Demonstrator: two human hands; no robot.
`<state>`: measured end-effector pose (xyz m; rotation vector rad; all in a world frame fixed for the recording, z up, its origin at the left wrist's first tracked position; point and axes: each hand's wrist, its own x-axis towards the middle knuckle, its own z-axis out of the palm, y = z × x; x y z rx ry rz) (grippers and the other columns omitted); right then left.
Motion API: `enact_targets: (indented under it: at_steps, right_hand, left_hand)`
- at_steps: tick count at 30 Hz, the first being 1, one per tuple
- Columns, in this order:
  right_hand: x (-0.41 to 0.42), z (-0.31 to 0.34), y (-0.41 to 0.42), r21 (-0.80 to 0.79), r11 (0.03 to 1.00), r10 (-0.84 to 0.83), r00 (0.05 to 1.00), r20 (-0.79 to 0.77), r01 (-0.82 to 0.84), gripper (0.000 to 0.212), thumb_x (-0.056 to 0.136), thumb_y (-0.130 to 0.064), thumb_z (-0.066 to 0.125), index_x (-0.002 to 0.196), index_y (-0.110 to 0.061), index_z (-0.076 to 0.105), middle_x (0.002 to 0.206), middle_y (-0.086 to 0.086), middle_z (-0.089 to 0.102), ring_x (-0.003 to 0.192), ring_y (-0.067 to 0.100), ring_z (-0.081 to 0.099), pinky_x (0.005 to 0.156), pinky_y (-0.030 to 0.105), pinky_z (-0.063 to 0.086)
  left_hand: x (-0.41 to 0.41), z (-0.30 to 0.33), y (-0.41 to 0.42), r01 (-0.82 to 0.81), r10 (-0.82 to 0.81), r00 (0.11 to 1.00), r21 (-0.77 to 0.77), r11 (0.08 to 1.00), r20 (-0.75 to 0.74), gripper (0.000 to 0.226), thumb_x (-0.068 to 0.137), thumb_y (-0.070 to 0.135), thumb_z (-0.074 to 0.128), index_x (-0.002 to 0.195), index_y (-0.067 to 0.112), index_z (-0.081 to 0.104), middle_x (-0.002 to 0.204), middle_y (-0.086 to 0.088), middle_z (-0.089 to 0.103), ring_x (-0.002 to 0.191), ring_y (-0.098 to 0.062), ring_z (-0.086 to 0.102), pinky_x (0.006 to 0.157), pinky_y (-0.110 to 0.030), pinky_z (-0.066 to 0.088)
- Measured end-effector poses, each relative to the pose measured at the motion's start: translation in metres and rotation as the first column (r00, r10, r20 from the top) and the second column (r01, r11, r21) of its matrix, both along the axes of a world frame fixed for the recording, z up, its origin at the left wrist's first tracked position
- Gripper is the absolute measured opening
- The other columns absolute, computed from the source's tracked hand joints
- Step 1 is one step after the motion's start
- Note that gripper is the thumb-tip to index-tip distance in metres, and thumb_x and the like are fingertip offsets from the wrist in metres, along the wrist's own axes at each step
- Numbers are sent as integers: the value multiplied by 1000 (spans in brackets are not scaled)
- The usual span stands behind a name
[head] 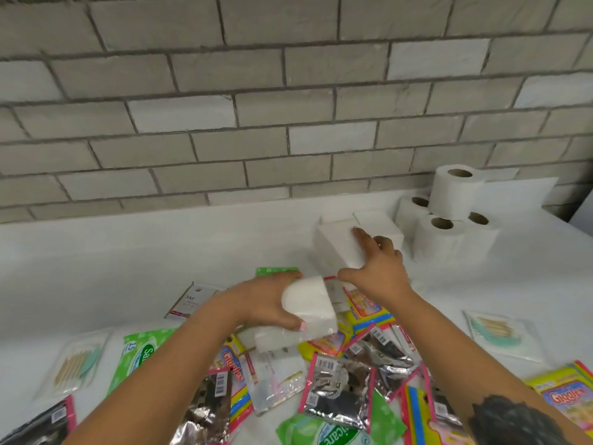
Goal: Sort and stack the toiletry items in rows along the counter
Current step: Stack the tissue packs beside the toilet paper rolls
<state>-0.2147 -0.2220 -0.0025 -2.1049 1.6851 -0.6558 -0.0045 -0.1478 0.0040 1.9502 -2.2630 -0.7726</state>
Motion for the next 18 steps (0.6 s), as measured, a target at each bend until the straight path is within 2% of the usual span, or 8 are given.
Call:
enact_targets:
  at_steps: [2,3,8,12,18]
  right_hand:
    - [-11,2,-11,9,1000,-6,1000,2,6,87,71,-42,70,144,-41,23,145,9,26,127,35,31,102,39,33]
    - [-17,2,-18,16,1000,-10,1000,2,10,86,71,-43,69,144,-42,23,146,8,25,129,34,30,103,39,32]
    - [-38,5,-49,45,999,-25,999,-26,26,83,74,-46,65,145,-44,22,149,9,21,130,34,29,106,37,28]
    - [-47,12,-78,49,998,-38,993,-112,44,81,78,-50,60,146,-42,18,148,10,22,126,37,31,105,39,28]
    - [-46,18,-129,8,998,-63,966,-252,67,79,82,-53,54,148,-37,15,148,16,22,125,42,31,103,43,30]
  left_hand:
    - [-2,5,-13,-53,53,999,-30,998,6,100,70,54,72,149,26,18,154,5,26,139,-14,30,113,-25,26]
    - [-5,7,-20,-87,87,996,-42,995,-9,99,70,55,71,148,27,18,154,5,27,138,-15,32,111,-25,28]
    - [-20,14,-56,-221,212,972,-87,971,-104,101,48,71,61,139,38,31,136,12,48,117,-13,51,99,-37,44]
    - [-32,17,-80,-304,280,943,-120,945,-181,92,48,72,60,132,40,37,123,12,54,108,-12,55,94,-39,47]
    - [-44,14,-109,-404,363,899,-148,903,-243,87,55,71,60,132,39,36,121,9,53,107,-14,55,91,-35,47]
